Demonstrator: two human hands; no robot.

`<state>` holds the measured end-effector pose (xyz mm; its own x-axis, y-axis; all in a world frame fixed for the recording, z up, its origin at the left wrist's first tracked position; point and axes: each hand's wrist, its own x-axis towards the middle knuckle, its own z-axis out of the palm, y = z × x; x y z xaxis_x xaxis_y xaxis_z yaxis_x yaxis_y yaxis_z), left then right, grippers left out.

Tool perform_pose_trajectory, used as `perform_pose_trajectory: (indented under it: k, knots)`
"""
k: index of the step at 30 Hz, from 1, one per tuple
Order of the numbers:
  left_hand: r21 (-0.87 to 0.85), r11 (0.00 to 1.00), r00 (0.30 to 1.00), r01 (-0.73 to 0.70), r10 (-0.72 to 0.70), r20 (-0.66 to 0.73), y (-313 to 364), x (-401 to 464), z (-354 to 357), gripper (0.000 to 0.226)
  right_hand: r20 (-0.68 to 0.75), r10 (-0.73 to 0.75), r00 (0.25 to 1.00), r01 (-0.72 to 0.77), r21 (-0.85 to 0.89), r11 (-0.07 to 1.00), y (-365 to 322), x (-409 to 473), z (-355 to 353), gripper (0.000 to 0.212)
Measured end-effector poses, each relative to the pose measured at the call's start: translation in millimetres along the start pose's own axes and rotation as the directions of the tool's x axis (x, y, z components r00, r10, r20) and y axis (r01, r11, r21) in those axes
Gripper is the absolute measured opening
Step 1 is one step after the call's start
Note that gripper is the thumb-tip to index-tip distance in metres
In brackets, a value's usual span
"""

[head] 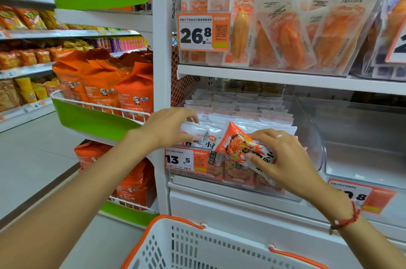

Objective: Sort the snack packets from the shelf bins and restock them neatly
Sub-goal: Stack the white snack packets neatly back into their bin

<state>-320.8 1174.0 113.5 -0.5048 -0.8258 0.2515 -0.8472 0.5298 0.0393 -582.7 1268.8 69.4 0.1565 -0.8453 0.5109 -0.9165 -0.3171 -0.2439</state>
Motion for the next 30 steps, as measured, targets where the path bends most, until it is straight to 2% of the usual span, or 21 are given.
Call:
perform_pose_trajectory:
  k: [2, 4, 6, 9, 11, 13, 15, 17, 19, 21, 24, 27, 28, 30]
  knots:
    - [-0.029, 0.998, 0.976, -0.058, 0.05, -0.214, 1.4, -11.1, 13.8, 0.037, 0.005, 0.013, 1.0, -0.013, 0.003, 1.0, -0.3, -0.2, -1.4, 0.042]
    - [0.004, 0.998, 0.941, -0.058, 0.056, -0.333, -7.4, -15.2, 26.9, 0.031, 0.015, 0.03, 0.999, -0.031, 0.002, 1.0, -1.0, 0.0, -2.6, 0.047]
    - [0.03, 0.999, 0.944, -0.022, 0.031, -0.329, -18.2, -14.8, 31.7, 0.03, 0.025, 0.033, 0.999, -0.033, -0.003, 0.999, -0.7, 0.9, -1.9, 0.048]
    - [0.038, 0.998, 0.955, -0.046, 0.055, -0.29, -21.6, -17.8, 35.8, 0.035, 0.041, 0.024, 0.999, -0.024, 0.002, 1.0, -2.1, 3.7, -0.6, 0.047]
    - [-0.011, 0.998, 0.934, -0.067, 0.059, -0.352, -13.5, -27.5, 41.0, 0.046, 0.01, -0.01, 1.0, 0.01, 0.003, 1.0, -5.0, 3.8, 1.7, 0.044]
    - [-0.102, 0.994, 0.909, -0.043, -0.004, -0.418, -2.6, -39.7, 50.2, 0.056, -0.08, -0.055, 0.995, 0.055, -0.002, 0.999, -8.9, -0.2, 3.4, 0.041]
    - [-0.134, 0.991, 0.927, 0.015, -0.064, -0.369, 4.8, -47.2, 63.5, 0.06, -0.164, -0.077, 0.983, 0.08, 0.012, 0.997, -12.9, -8.7, 4.1, 0.04]
    - [-0.076, 0.995, 0.961, 0.058, -0.077, -0.266, 7.7, -47.6, 77.5, 0.064, -0.207, -0.078, 0.975, 0.091, 0.052, 0.995, -15.9, -19.6, 4.6, 0.039]
    - [-0.014, 0.998, 0.976, 0.064, -0.065, -0.206, 6.2, -42.5, 86.4, 0.07, -0.193, -0.073, 0.978, 0.087, 0.063, 0.994, -16.1, -29.9, 5.8, 0.039]
    - [0.015, 0.998, 0.983, 0.062, -0.058, -0.173, 4.9, -39.3, 87.3, 0.075, -0.121, -0.066, 0.99, 0.072, 0.05, 0.996, -15.6, -38.3, 5.7, 0.039]
    - [-0.203, 0.977, 0.984, 0.067, -0.098, -0.147, 6.9, -42.0, 74.2, 0.066, 0.034, -0.043, 0.998, 0.042, 0.032, 0.999, -16.8, -45.1, -2.1, 0.039]
    - [-0.396, 0.917, 0.955, -0.041, -0.081, -0.286, 31.0, -53.9, 47.7, 0.062, 0.147, -0.013, 0.989, 0.003, 0.066, 0.998, -21.9, -46.2, -15.8, 0.043]
    - [-0.439, 0.894, 0.97, -0.088, -0.023, -0.241, 42.8, -59.5, 36.9, 0.062, 0.183, -0.009, 0.983, -0.009, 0.095, 0.995, -24.6, -46.1, -18.9, 0.044]
    - [-0.472, 0.873, 0.99, -0.123, 0.139, -0.001, 62.9, -67.5, 24.3, 0.061, 0.223, -0.011, 0.975, -0.024, 0.153, 0.988, -29.9, -44.5, -23.1, 0.048]
